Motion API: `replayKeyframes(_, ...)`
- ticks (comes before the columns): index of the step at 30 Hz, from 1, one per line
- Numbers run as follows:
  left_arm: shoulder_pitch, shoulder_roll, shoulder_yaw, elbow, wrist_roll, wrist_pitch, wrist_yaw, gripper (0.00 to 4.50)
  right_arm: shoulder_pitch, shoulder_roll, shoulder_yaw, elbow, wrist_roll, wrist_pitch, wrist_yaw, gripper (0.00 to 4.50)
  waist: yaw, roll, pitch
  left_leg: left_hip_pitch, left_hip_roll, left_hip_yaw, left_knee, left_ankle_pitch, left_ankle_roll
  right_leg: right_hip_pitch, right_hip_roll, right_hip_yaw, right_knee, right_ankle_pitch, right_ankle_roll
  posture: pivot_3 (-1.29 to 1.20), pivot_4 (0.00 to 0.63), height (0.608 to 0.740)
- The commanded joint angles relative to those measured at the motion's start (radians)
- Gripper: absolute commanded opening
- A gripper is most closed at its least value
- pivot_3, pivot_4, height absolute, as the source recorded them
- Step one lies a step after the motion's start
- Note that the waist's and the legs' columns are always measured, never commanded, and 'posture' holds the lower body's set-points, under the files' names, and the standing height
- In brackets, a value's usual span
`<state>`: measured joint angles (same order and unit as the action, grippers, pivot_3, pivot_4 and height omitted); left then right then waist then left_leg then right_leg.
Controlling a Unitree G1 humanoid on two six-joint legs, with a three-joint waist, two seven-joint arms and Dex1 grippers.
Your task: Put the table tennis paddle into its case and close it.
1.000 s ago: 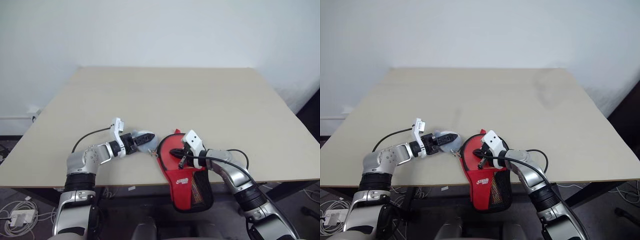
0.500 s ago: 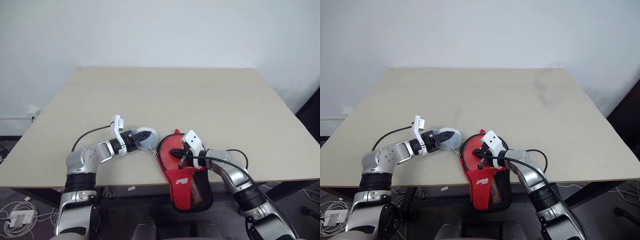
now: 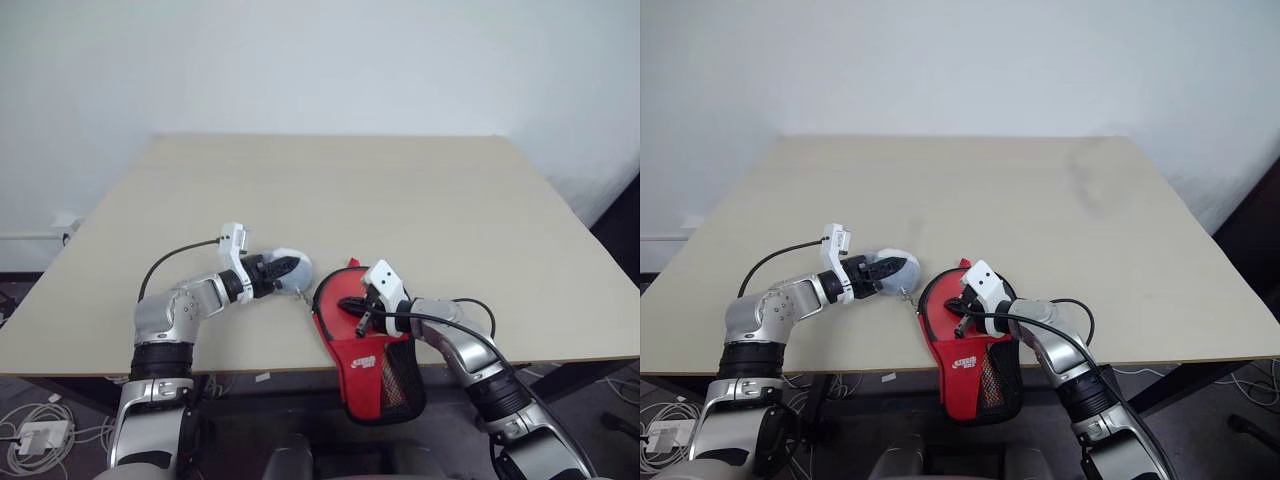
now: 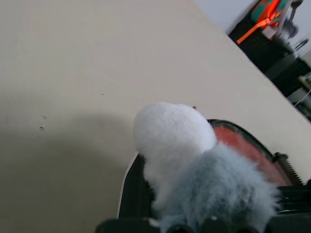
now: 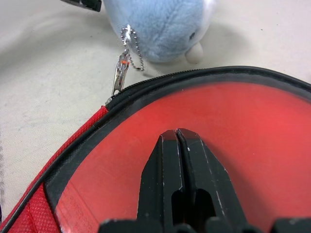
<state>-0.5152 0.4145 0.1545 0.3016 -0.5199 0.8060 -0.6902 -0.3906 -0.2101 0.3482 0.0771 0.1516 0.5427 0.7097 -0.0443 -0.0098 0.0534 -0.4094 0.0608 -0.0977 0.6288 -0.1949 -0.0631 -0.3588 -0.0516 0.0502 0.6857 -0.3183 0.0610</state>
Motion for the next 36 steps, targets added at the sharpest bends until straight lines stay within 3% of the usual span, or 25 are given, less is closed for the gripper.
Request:
replayKeyframes(1, -0.054, 0.015, 0.008, 0.019, 0.051, -0.107, 0.024, 0.29, 0.012, 0.003, 0.039, 0.046, -0.024, 0.016, 0.007, 0.0, 0.0, 0.0, 0.0, 0.0, 0.0, 0.0, 0.0, 0.0, 0.0, 0.0, 0.0, 0.0, 0.0, 0.0, 0.0, 0.0, 0.0, 0.684)
replayKeyframes(15, -0.134, -0.051, -0.023, 0.165, 0.159, -0.247, 0.109, 0.29, 0.014, 0.008, 0.042, 0.051, -0.033, 0.008, 0.015, 0.0, 0.0, -0.001, 0.0, 0.0, 0.0, 0.0, 0.0, 0.0, 0.0, 0.0, 0.0, 0.0, 0.001, 0.0, 0.0, 0.0, 0.0, 0.684)
replayKeyframes(24, -0.258, -0.138, -0.021, 0.37, 0.247, -0.463, 0.232, 0.29, 0.015, 0.008, 0.045, 0.047, -0.033, 0.009, 0.019, 0.0, 0.0, -0.001, -0.001, 0.0, 0.0, 0.0, 0.001, 0.0, 0.0, 0.0, 0.0, 0.0, 0.001, 0.0, 0.0, 0.0, 0.0, 0.684)
replayKeyframes(36, -0.384, -0.238, -0.037, 0.609, 0.31, -0.657, 0.251, 0.29, 0.02, 0.01, 0.047, 0.038, -0.031, 0.016, 0.014, 0.0, 0.0, -0.001, -0.001, 0.0, 0.0, 0.0, 0.001, 0.0, 0.0, 0.0, 0.0, 0.0, 0.001, 0.0, 0.0, 0.0, 0.0, 0.684)
